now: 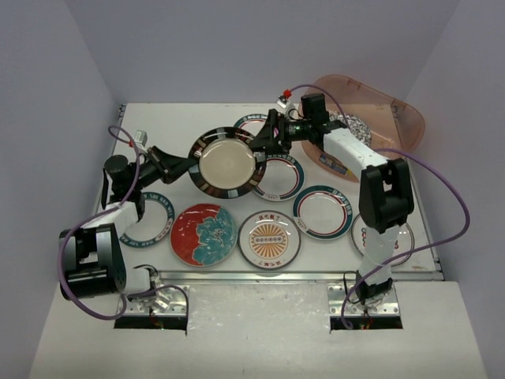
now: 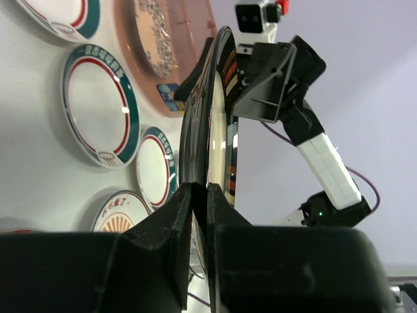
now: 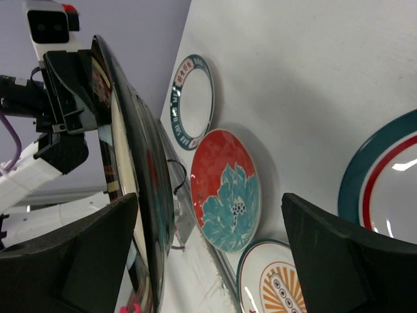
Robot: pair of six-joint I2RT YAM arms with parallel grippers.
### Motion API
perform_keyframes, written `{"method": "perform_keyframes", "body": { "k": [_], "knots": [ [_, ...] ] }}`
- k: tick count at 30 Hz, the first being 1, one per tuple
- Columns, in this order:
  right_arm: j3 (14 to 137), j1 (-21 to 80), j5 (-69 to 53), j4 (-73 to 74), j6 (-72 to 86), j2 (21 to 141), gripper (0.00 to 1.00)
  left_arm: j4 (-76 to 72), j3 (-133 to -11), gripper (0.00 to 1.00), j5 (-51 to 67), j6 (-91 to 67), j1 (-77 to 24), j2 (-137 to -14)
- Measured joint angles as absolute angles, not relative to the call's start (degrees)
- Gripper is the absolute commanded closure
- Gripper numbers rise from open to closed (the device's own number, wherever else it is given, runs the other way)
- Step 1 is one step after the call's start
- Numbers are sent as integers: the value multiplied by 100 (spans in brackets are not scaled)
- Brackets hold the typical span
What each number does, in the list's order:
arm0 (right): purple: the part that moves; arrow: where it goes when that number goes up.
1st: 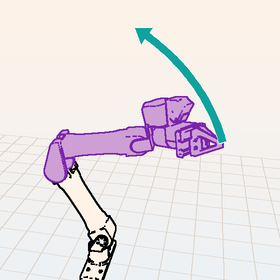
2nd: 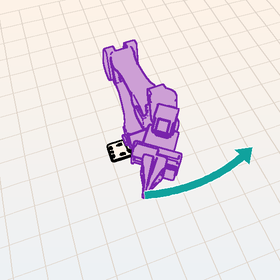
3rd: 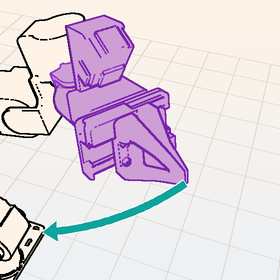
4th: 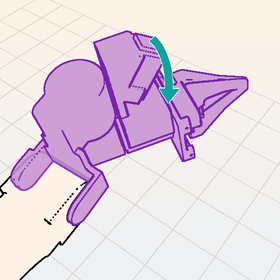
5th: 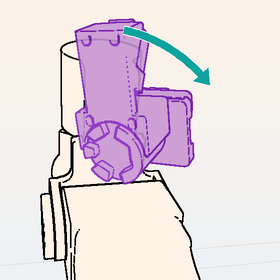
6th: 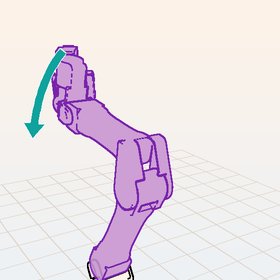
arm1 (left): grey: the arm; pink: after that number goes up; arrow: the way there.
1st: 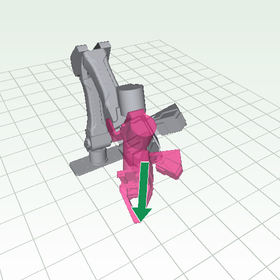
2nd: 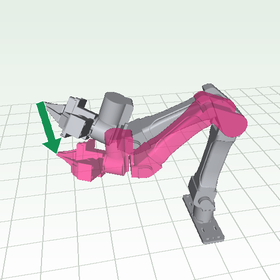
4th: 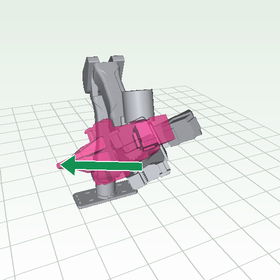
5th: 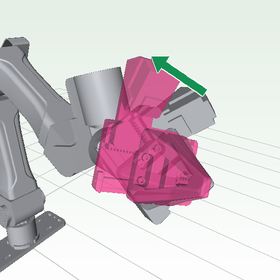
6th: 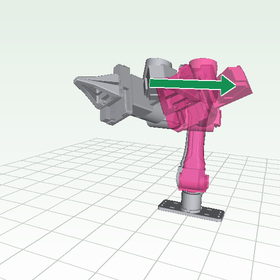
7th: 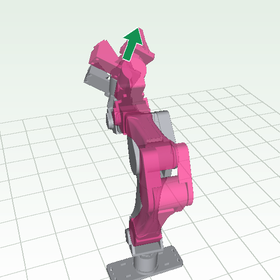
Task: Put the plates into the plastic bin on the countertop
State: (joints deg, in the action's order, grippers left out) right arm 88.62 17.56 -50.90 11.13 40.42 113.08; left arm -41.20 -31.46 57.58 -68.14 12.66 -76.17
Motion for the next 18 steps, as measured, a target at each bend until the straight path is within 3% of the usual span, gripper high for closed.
{"method": "perform_keyframes", "body": {
  "k": [1,4,6,7,8,9,10,11,13,18],
  "knots": [
    [8857,1810,-5121,1113,4057,11346,16,-4193,-3130,100,5792,-6872,1232,-7616],
    [8781,1935,-5335,992,4164,11414,51,-4394,-3120,100,5879,-6982,1154,-7616],
    [8617,1957,-5675,702,4358,11417,87,-4489,-3119,100,5900,-7045,1125,-7617],
    [8534,1964,-5806,555,4429,11414,100,-4512,-3119,99,5899,-7051,1120,-7618],
    [8453,1967,-5940,416,4497,11413,100,-4533,-3118,95,5893,-7064,1115,-7619],
    [8376,1963,-6084,294,4561,11413,100,-4551,-3118,79,5875,-7097,1112,-7622],
    [8297,1966,-6137,200,4557,11399,100,-4550,-3118,55,5866,-7119,1104,-7633],
    [8221,1968,-6145,135,4536,11377,100,-4514,-3127,20,5866,-7138,1095,-7646],
    [8058,1935,-6018,167,4545,11278,100,-4242,-3270,3,5851,-7005,1090,-7633],
    [7498,1372,-5239,506,4774,10680,100,-1385,-4523,0,4686,-5242,1079,-7145]
  ]
}}
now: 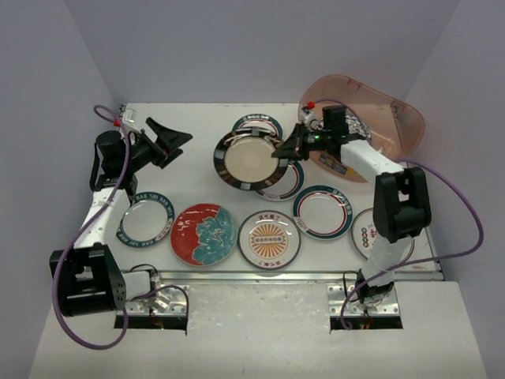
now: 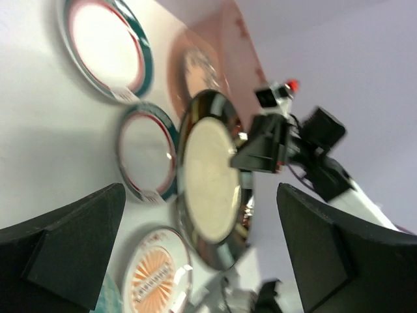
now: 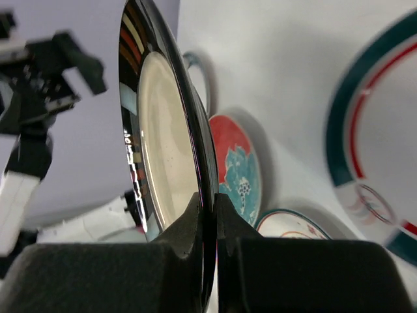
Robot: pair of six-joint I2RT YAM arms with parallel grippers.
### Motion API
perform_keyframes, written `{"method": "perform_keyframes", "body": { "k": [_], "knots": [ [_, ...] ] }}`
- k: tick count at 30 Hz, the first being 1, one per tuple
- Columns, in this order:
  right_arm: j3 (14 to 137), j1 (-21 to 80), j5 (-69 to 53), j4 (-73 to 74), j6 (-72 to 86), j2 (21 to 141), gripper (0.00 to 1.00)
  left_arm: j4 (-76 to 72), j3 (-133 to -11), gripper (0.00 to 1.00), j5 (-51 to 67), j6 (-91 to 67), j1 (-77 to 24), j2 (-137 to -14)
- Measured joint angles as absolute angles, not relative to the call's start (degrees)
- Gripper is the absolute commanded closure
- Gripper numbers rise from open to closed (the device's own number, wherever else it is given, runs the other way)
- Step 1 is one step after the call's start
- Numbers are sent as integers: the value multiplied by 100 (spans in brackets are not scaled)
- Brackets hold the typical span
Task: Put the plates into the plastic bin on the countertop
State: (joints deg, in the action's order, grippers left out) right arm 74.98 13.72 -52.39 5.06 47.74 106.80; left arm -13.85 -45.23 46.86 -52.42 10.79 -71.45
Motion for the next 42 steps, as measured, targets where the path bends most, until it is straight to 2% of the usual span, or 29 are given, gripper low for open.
{"method": "perform_keyframes", "body": {
  "k": [4,10,14,19,28,42],
  "knots": [
    [7278,158,-4432,674,5296,9955,100,243,-4930,0,3408,-3929,1092,-6134],
    [7138,-1401,-2505,705,6114,9132,100,1257,-4186,0,2661,-2862,1051,-5193],
    [7203,-1426,-1325,919,6381,9214,100,1843,-4057,0,2323,-2542,906,-5278],
    [7391,-1266,-564,1319,6425,9748,100,2000,-4038,0,2170,-2374,652,-5111],
    [8185,-1211,40,1668,6016,10950,100,2001,-4038,0,2217,-2270,588,-5143],
    [8303,-1154,285,1166,5360,11055,100,1998,-4038,0,2360,-2245,513,-5186]
  ]
}}
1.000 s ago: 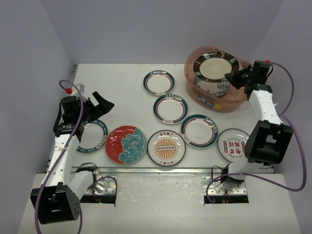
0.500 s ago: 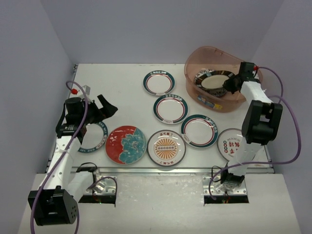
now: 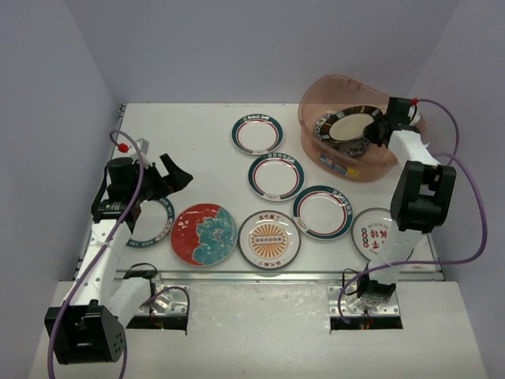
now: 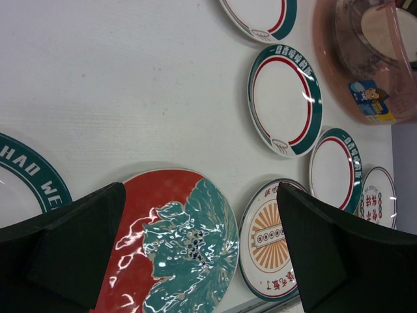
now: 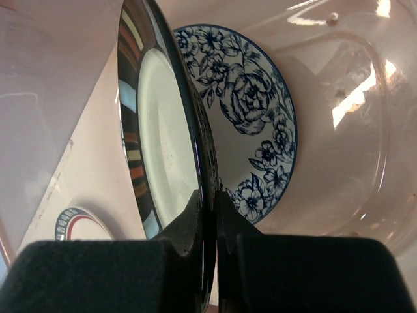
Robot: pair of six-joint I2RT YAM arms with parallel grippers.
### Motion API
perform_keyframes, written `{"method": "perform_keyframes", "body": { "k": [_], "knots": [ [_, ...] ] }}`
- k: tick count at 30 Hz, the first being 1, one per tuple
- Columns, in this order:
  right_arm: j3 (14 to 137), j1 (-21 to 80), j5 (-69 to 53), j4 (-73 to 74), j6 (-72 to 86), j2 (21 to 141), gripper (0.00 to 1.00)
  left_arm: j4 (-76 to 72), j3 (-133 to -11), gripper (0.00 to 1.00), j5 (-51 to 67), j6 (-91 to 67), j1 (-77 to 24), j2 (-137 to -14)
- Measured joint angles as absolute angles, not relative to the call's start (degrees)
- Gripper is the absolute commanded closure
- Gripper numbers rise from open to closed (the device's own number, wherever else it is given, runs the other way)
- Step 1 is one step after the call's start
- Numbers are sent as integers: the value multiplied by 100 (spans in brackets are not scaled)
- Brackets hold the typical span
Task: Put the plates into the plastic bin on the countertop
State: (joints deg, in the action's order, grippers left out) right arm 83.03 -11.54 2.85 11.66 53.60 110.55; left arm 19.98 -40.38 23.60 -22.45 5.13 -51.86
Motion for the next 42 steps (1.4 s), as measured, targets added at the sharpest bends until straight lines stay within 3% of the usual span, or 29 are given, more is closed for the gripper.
{"method": "perform_keyframes", "body": {
  "k": [10,15,21,25,27,30,38,42],
  "knots": [
    [8978,-857,423,698,4167,11628,100,1992,-4038,0,2583,-2226,366,-5118],
    [8691,-743,544,421,4044,11613,93,1986,-4038,0,2668,-2212,359,-5108],
    [8595,-743,800,345,4084,11611,61,1967,-4038,0,2761,-2189,295,-5109],
    [8595,-778,1065,609,4084,11611,58,1959,-4038,0,2769,-2189,269,-5109],
    [8603,-811,1154,667,4123,11611,39,1957,-4038,0,2770,-2189,263,-5109],
    [8724,-823,1275,861,4163,11614,22,1956,-4038,0,2768,-2189,259,-5109],
    [9367,-813,1349,1635,4370,11613,2,1959,-4036,0,2702,-2191,248,-5125],
    [9391,-727,1090,1948,4384,11433,1,2009,-4039,0,2368,-2226,228,-5209]
  ]
}}
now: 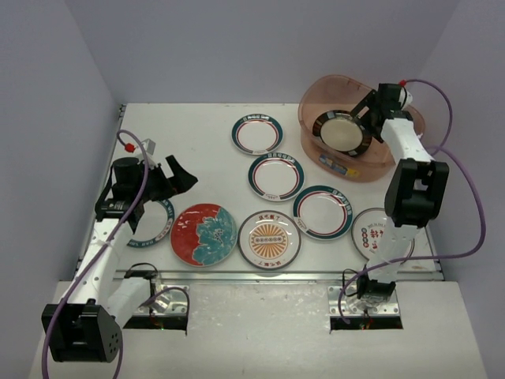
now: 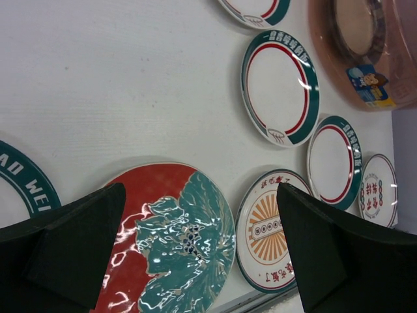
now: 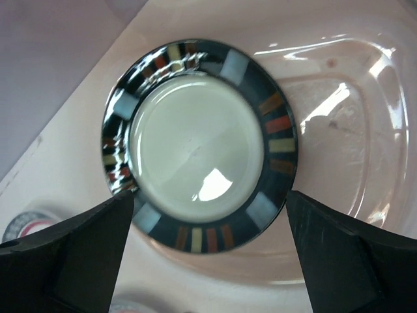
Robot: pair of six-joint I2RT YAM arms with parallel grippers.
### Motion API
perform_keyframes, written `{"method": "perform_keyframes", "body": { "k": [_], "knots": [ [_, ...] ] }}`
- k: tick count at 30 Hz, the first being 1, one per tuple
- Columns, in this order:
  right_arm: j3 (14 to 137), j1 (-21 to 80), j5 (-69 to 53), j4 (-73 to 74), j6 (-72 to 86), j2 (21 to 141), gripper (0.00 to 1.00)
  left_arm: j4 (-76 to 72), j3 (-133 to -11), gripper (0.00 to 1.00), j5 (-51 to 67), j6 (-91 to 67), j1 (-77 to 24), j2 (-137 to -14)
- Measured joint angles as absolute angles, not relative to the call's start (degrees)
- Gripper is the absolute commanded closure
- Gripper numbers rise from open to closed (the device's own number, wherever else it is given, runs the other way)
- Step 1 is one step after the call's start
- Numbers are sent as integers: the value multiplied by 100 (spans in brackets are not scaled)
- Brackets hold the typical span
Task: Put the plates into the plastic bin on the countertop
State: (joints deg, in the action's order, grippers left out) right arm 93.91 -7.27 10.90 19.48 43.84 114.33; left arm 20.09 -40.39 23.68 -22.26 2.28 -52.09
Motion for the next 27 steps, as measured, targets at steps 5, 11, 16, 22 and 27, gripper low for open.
{"method": "perform_keyframes", "body": {
  "k": [5,11,16,22,27],
  "knots": [
    [9426,-74,949,2317,3980,10602,1,2420,-4235,0,1573,-2424,226,-5439],
    [8744,1785,41,1874,3370,8483,1,2907,-4723,0,510,-2774,226,-5302],
    [8422,2970,-1842,1602,2725,8313,2,2977,-4980,0,-402,-2854,226,-4736],
    [10426,3425,-3383,2900,1312,11546,3,2951,-4901,0,-1005,-2794,226,-4453],
    [11021,3666,-3462,4125,614,13495,6,2971,-4796,0,-1095,-2714,226,-4398]
  ]
}}
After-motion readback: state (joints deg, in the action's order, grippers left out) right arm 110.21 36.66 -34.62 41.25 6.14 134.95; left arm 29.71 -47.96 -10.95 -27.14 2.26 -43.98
